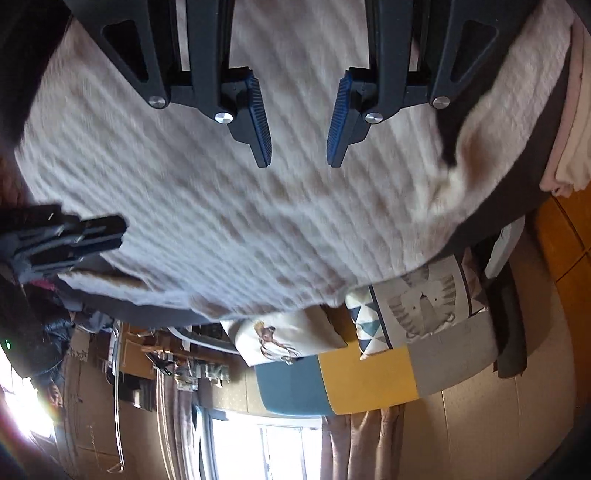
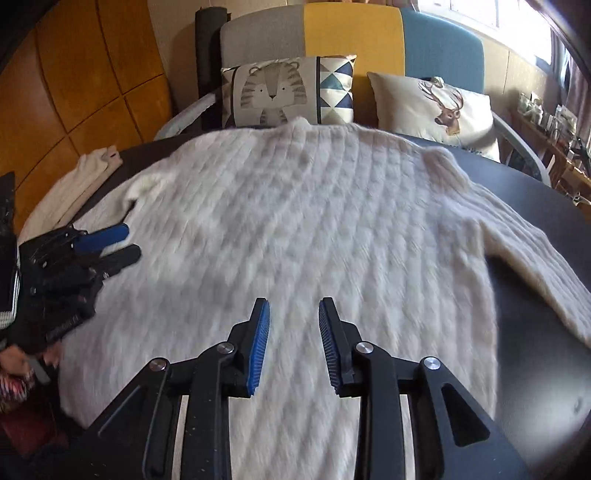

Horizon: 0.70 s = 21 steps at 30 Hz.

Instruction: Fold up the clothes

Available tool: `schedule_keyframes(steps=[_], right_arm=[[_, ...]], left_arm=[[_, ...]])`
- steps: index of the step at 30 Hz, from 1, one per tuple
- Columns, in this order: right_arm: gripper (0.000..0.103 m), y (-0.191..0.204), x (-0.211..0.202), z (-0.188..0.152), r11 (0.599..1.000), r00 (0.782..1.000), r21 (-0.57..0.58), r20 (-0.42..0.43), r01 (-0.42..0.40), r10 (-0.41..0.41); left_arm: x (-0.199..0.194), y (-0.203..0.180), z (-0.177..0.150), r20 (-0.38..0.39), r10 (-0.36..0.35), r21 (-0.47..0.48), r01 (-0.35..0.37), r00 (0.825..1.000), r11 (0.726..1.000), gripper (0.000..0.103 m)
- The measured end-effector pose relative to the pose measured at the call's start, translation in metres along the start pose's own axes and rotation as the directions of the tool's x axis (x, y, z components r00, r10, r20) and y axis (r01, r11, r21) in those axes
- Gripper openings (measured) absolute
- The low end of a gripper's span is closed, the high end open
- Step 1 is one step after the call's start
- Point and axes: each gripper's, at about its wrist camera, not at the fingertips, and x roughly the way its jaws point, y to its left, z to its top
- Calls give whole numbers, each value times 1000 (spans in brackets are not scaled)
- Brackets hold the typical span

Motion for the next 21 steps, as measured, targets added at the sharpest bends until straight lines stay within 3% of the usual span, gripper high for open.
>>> schedule_keyframes(steps=[3, 8, 12, 17, 21], right_arm=[[31, 5, 37, 35, 999, 1000, 49, -2, 6, -6], [31, 6, 88, 54, 992, 998, 121, -50, -26, 32], [31, 12, 88, 44, 1000, 1000, 2, -21, -14, 14], [31, 14, 79, 28, 992, 998, -109, -4, 58, -59], [32, 19, 82, 26, 985, 994, -139, 38, 104, -100]], left_arm=[[36, -1, 23, -40, 61, -16, -62, 997, 998, 32], [64, 9, 15, -101, 97, -36, -101, 990, 994, 32], [75, 15, 8, -127, 104, -49, -111, 986, 993, 34], [73, 17, 5, -126, 83, -55, -91, 989, 994, 37], [67, 13, 1, -134, 103, 19, -101, 986, 995, 37]])
